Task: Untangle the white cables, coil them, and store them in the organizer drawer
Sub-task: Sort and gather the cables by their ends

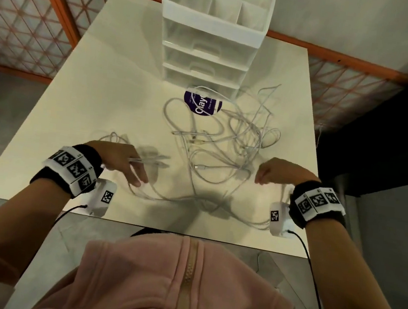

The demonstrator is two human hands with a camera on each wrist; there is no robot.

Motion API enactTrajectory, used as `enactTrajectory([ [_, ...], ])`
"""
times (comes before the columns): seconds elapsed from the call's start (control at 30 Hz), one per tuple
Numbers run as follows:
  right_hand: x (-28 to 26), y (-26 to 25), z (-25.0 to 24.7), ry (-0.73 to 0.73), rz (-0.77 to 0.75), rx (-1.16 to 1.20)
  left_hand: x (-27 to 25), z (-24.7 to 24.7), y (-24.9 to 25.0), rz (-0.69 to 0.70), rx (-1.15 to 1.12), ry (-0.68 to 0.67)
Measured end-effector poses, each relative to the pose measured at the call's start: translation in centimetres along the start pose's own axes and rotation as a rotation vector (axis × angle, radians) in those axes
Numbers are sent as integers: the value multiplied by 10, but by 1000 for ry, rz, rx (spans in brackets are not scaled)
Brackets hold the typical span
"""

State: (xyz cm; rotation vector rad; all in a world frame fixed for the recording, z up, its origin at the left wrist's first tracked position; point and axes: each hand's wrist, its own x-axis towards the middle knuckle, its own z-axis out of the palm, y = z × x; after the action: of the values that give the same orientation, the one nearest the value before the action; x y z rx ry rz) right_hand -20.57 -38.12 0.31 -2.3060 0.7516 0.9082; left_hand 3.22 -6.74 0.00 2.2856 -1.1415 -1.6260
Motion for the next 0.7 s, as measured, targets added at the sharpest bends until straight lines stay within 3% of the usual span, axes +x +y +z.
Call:
enactTrajectory([
  [0.1,7,-26,-3,227,-105,108,-5,-8,11,26,-111,12],
  [0.17,15,-34,2,335,-46,163,-8,-14,18,23,-133,19],
  [0.3,20,-35,16,250,133,187,-6,-16,12,28,-85,-18],
  [0.4,18,-33,15,278,141,166,-2,-12,5,27,-69,-31],
  [0.7,16,-35,-1,171,183,231,4,-14,29,37,-215,49],
])
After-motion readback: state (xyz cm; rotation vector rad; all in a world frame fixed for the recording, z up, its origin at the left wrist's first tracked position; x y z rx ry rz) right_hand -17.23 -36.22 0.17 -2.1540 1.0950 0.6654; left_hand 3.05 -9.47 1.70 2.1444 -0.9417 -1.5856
